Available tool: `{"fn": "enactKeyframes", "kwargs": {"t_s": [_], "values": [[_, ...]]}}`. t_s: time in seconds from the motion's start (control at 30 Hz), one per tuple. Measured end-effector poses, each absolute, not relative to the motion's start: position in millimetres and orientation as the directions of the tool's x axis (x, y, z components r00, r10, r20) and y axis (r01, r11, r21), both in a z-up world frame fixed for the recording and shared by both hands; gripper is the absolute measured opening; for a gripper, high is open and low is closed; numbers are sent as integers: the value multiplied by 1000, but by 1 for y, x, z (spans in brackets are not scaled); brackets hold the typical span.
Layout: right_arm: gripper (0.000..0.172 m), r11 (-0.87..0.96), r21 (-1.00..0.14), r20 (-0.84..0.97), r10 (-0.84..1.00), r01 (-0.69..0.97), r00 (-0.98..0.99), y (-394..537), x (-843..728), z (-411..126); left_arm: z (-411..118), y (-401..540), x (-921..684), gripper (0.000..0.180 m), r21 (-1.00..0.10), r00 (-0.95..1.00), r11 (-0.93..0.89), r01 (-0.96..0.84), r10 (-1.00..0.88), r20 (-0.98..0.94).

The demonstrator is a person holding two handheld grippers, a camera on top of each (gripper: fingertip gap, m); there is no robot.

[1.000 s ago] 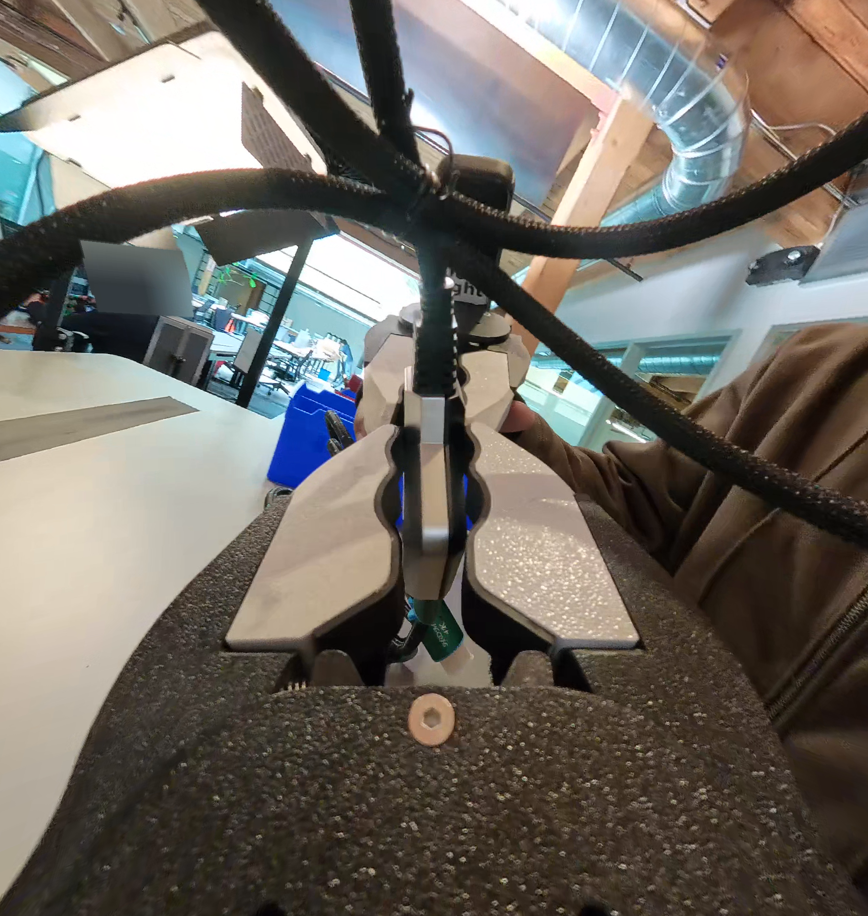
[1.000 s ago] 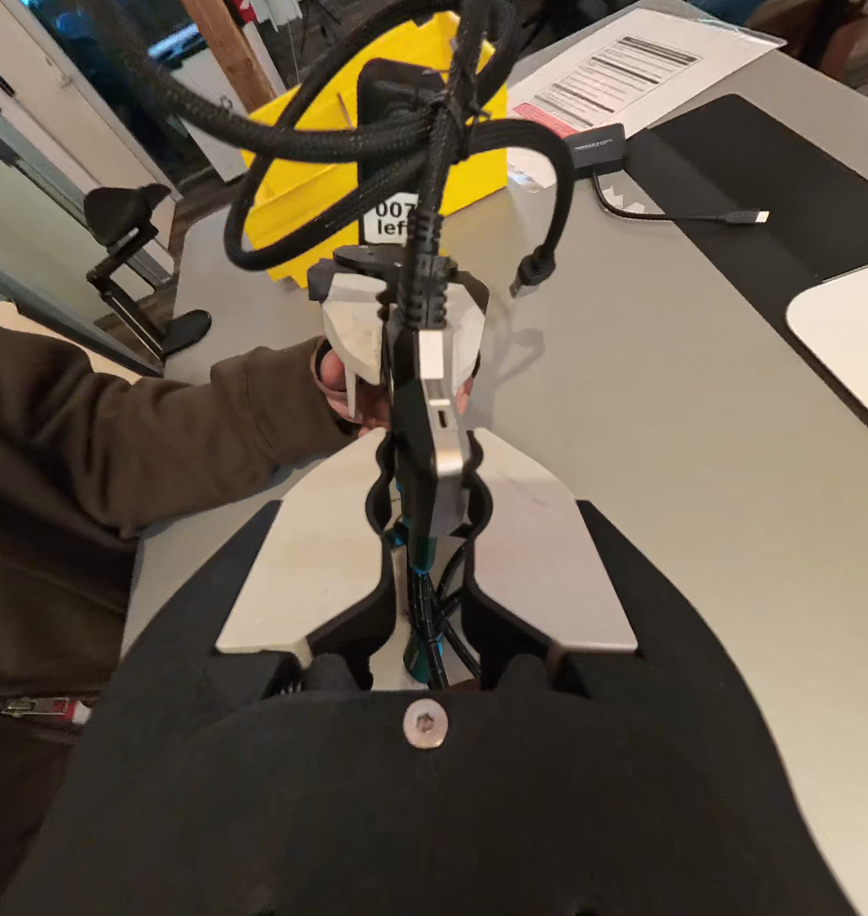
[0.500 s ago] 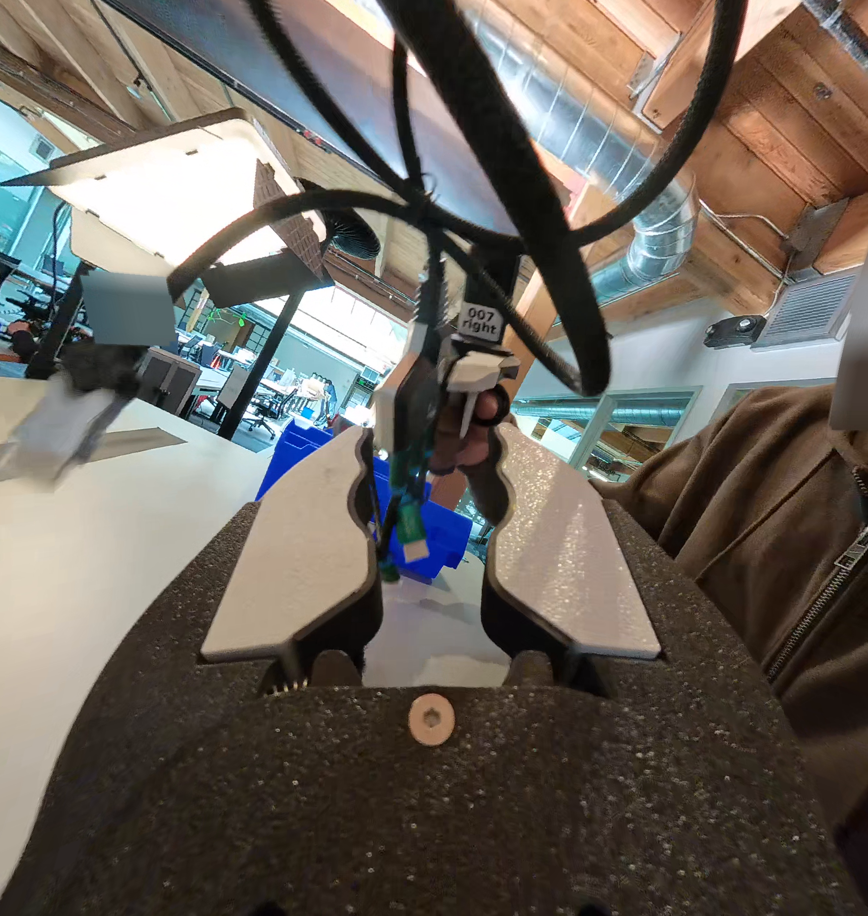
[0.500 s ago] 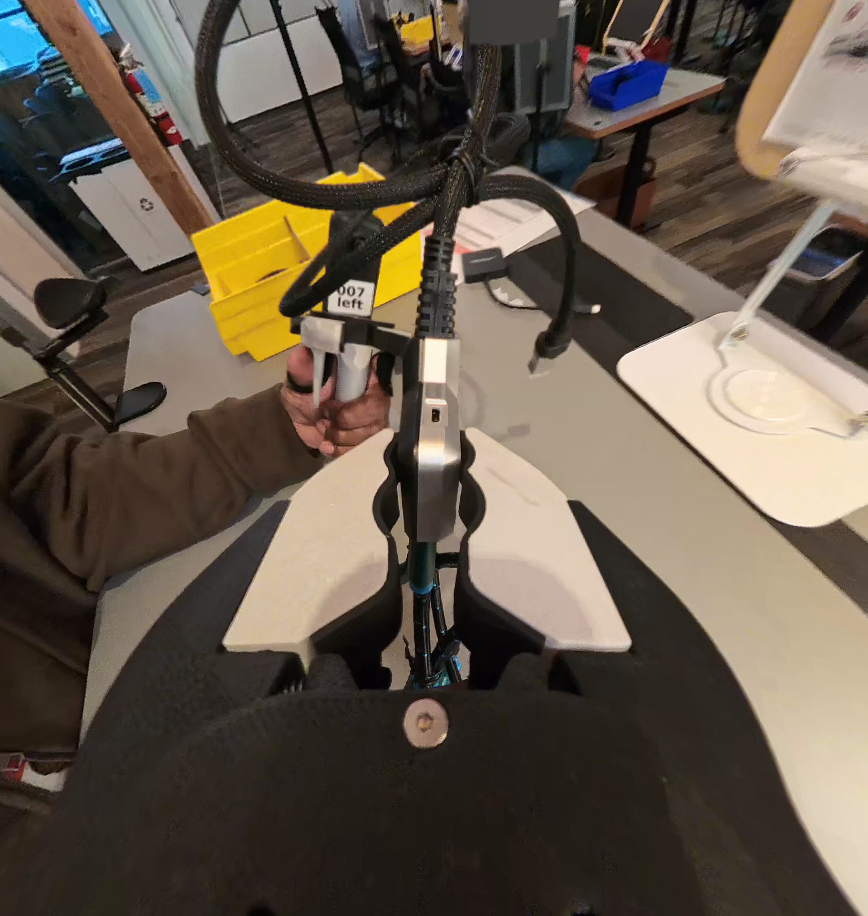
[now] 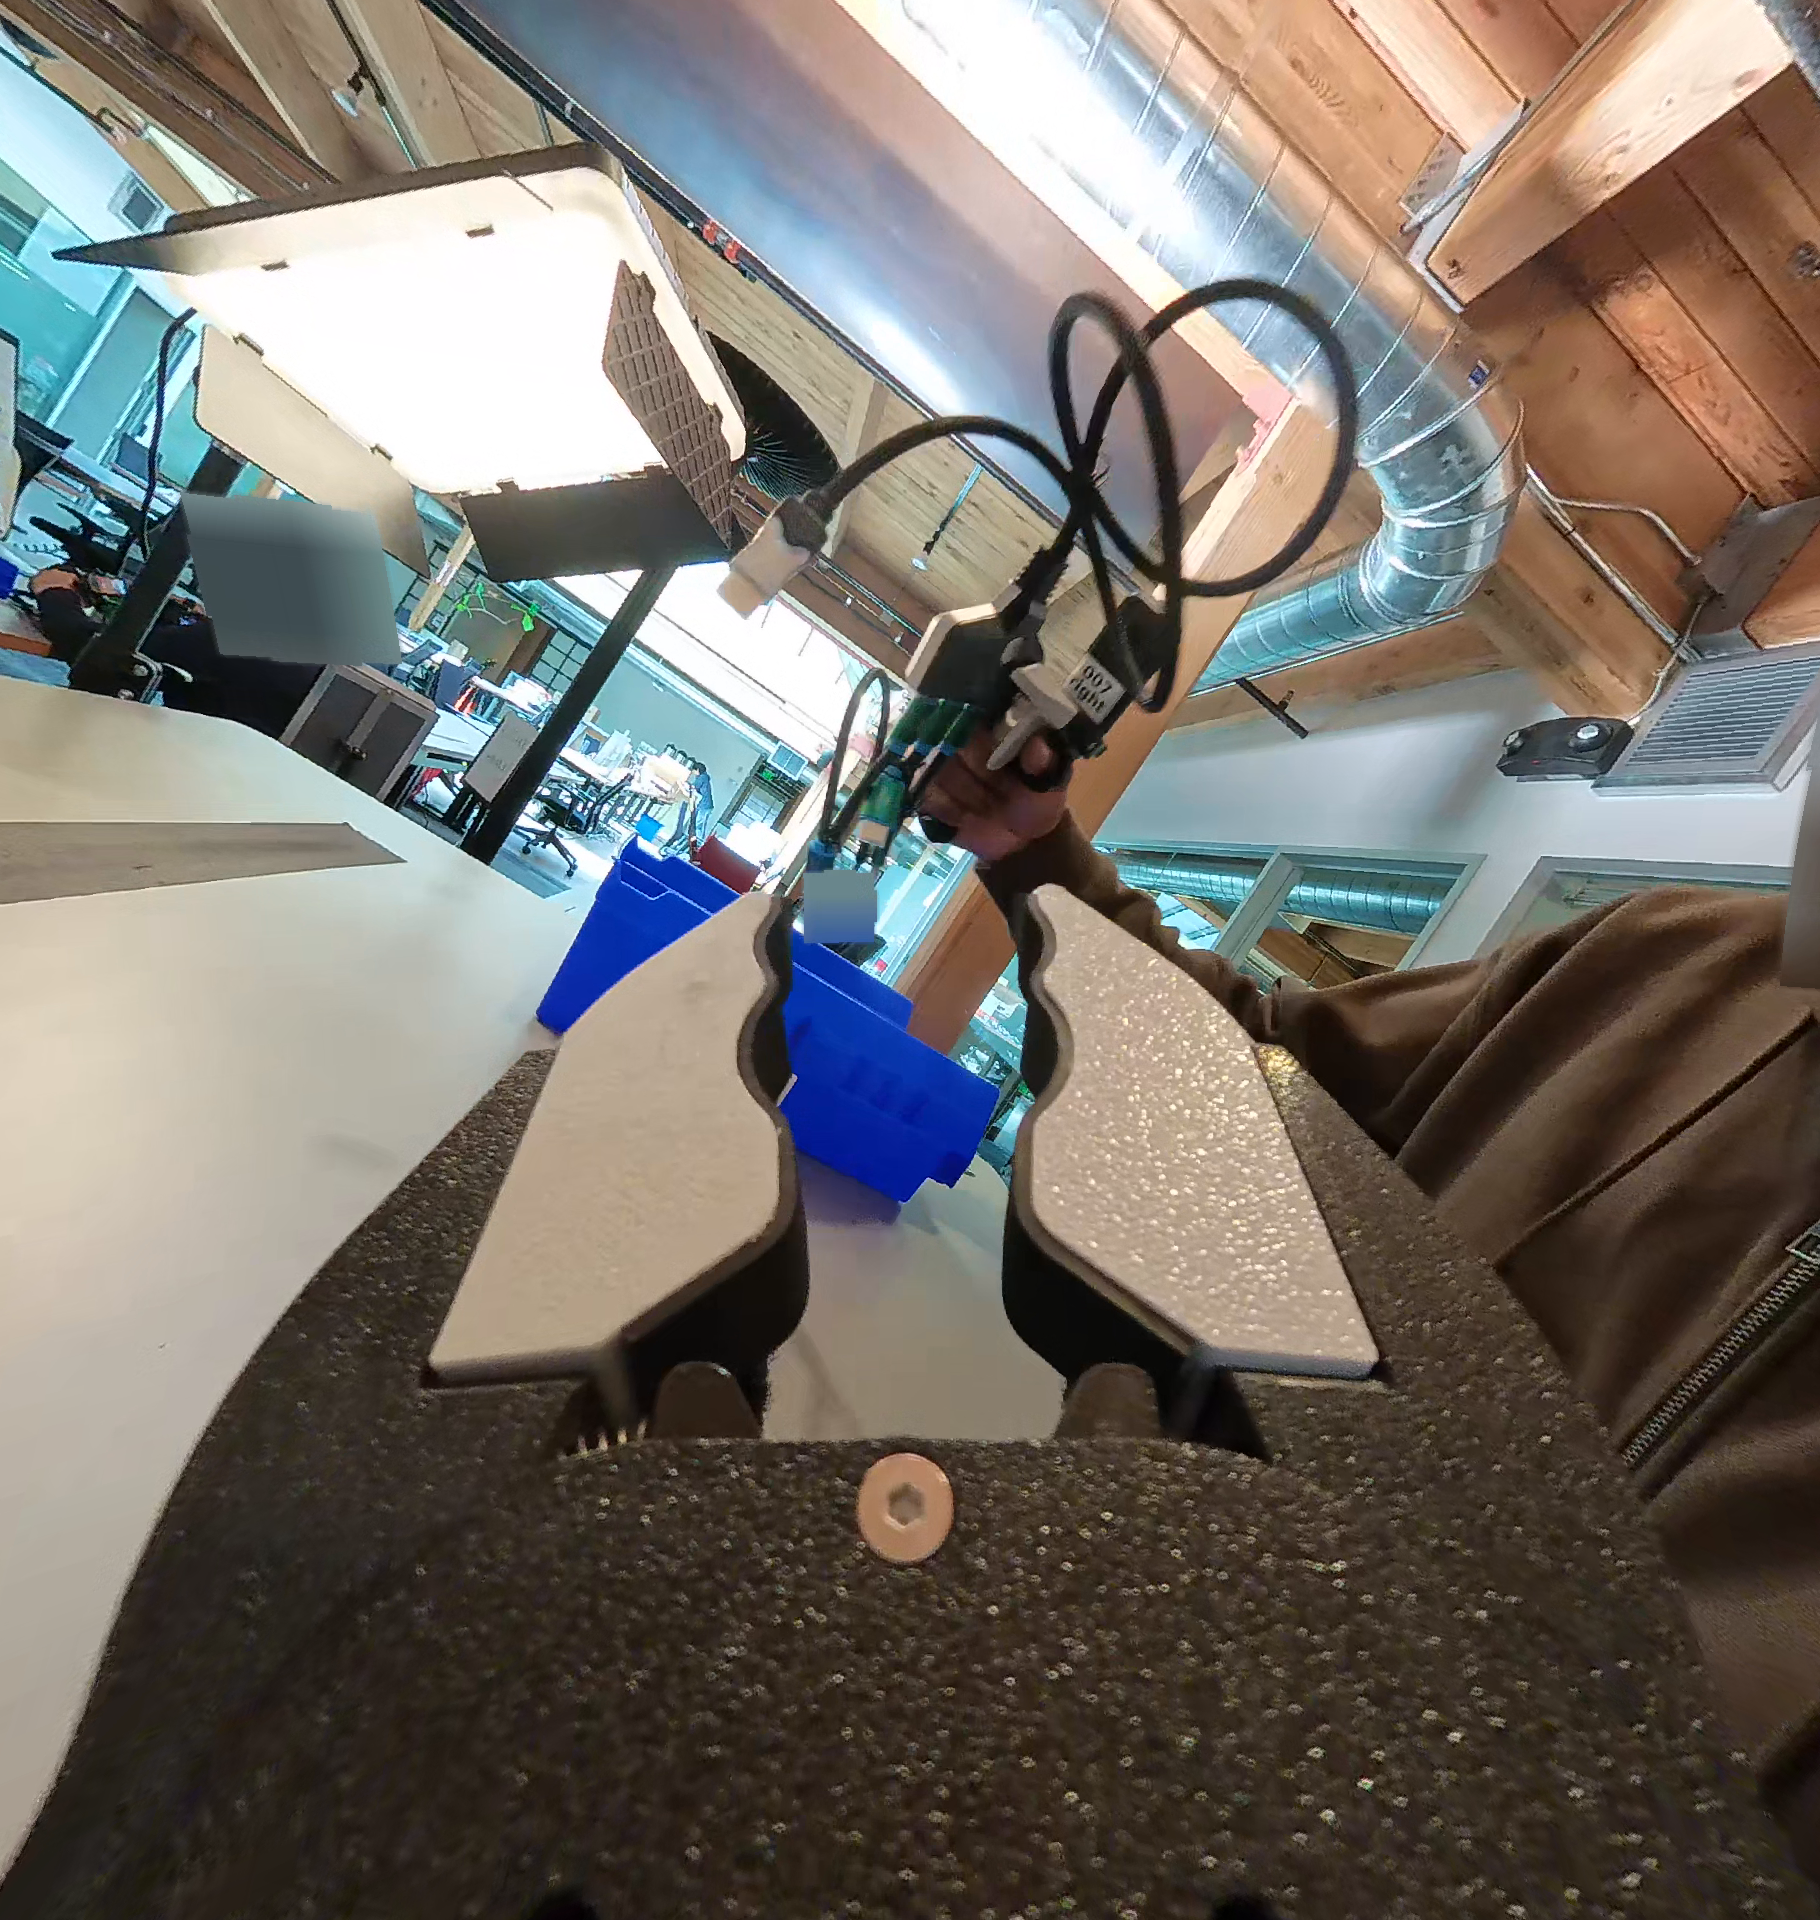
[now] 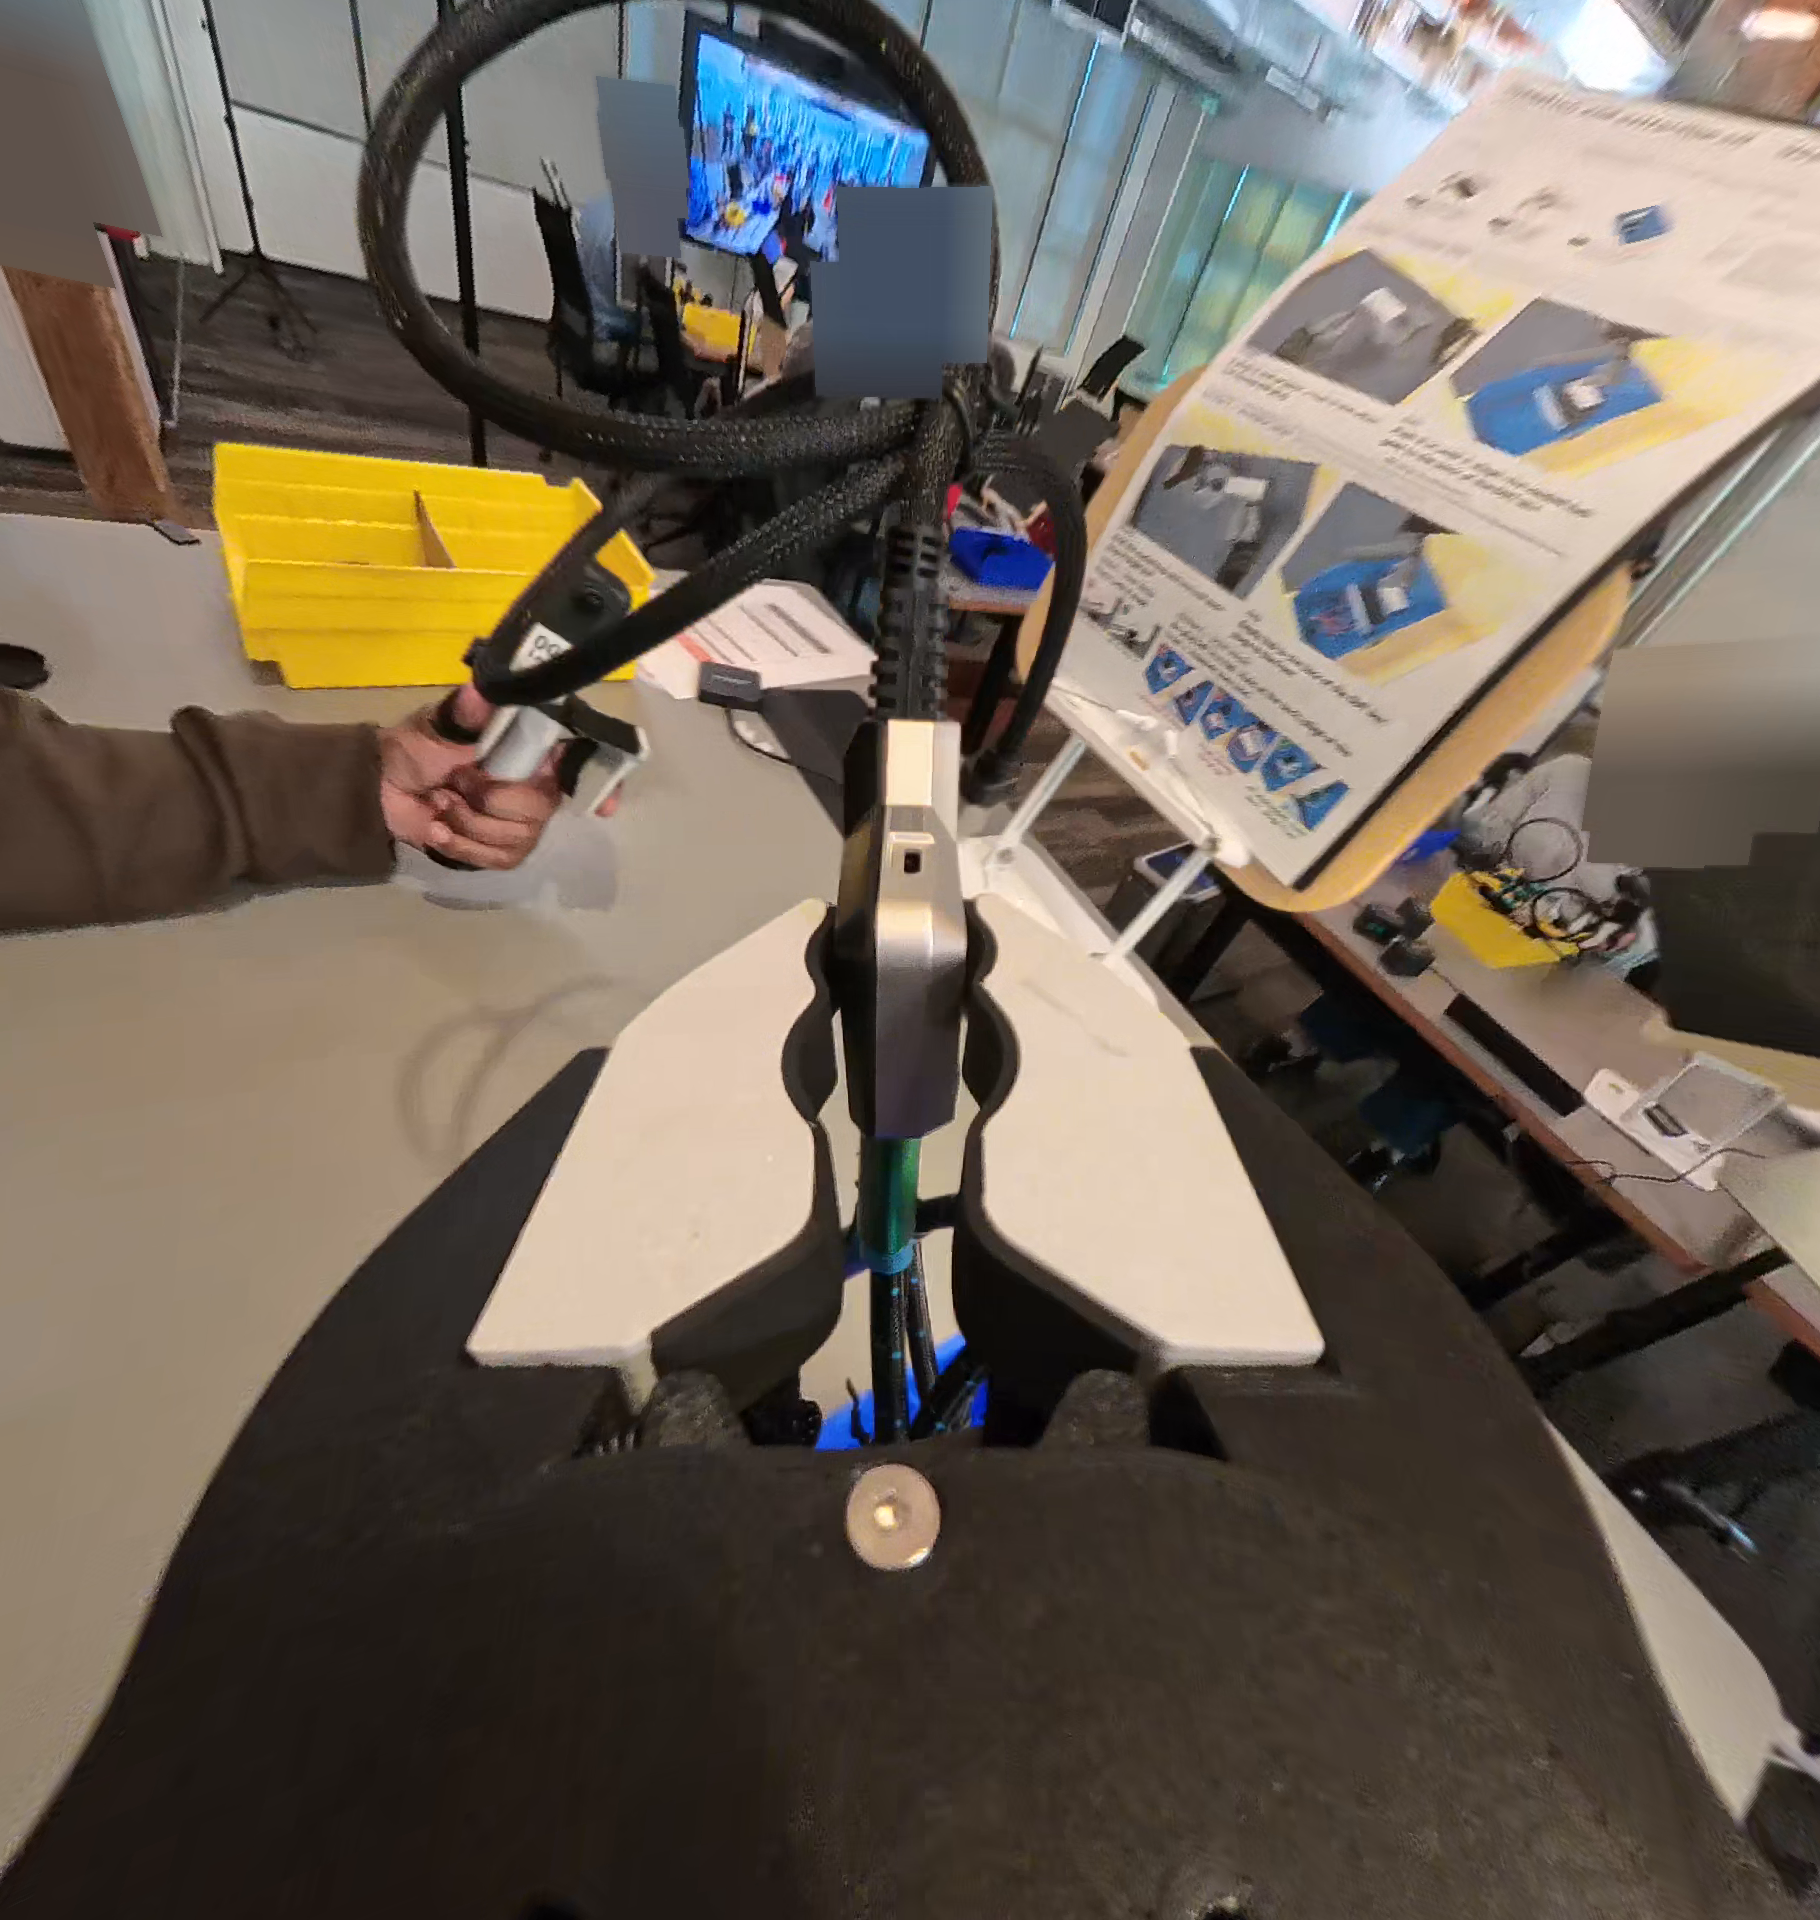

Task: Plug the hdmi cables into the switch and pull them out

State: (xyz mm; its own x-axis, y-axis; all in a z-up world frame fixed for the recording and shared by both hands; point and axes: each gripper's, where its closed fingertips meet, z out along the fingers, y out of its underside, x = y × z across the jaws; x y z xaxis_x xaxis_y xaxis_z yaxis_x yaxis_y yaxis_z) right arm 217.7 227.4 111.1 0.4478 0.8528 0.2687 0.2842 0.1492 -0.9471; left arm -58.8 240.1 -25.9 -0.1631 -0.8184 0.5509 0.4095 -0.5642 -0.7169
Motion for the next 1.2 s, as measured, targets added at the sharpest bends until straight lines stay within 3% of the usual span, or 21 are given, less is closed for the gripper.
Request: {"fn": "enactKeyframes", "kwargs": {"t_s": [0.3,0.5,0.97,1.2], "values": [[20,66,-991,123,818,120,562,262,295,46,-33,236,-46,39,-725,-174,-581,369,-810,561],[20,59,-995,92,835,77,543,269,296,39,-34,237,-46,39,-721,-176,-586,370,-806,565],[20,-114,-976,-1,854,186,520,276,310,-25,-32,237,-48,38,-721,-177,-583,373,-808,562],[20,-173,-872,91,863,459,497,275,303,-66,-32,238,-48,38,-720,-178,-585,373,-807,563]]}}
